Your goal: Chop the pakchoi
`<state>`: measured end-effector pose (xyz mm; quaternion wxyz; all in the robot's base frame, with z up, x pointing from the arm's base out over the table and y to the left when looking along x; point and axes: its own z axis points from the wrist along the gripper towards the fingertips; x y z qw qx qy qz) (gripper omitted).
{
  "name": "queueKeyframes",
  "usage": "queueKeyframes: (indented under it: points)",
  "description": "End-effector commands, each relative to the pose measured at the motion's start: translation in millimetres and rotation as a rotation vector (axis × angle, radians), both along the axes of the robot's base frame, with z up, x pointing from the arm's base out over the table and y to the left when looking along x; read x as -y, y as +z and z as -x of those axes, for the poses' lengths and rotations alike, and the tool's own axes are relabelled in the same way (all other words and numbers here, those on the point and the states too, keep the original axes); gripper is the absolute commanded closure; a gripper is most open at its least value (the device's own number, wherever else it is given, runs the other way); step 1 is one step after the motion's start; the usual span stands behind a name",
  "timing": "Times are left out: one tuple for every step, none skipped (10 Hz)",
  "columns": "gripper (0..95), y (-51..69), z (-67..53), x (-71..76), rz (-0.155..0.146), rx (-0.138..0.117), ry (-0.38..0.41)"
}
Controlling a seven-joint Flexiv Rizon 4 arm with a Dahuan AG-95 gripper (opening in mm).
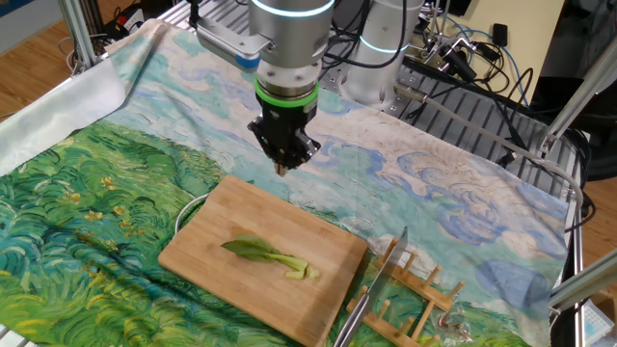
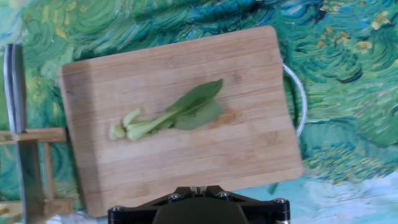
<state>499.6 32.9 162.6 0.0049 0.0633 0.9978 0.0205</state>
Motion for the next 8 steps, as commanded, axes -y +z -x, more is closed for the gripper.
queueKeyframes:
  points:
    - [95.0,-3.7,-0.1,-8.4,-0.007,0.001,-0.013]
    - [95.0,-4.8,0.5,-14.2,-0.011,0.0,-0.021]
    - [95.0,-5.7,0.9,-17.7,-0.019,0.0,-0.026]
    - [95.0,-6.9,1.5,-24.2,-0.025,0.0,-0.035]
    - [95.0,-7.8,1.9,-29.3,-0.026,-0.001,-0.042]
    - [95.0,-8.8,2.8,-35.3,-0.031,-0.001,-0.052]
    - [95.0,-9.4,4.0,-40.6,-0.034,-0.002,-0.06]
    - [95.0,-10.0,5.1,-45.2,-0.037,-0.002,-0.068]
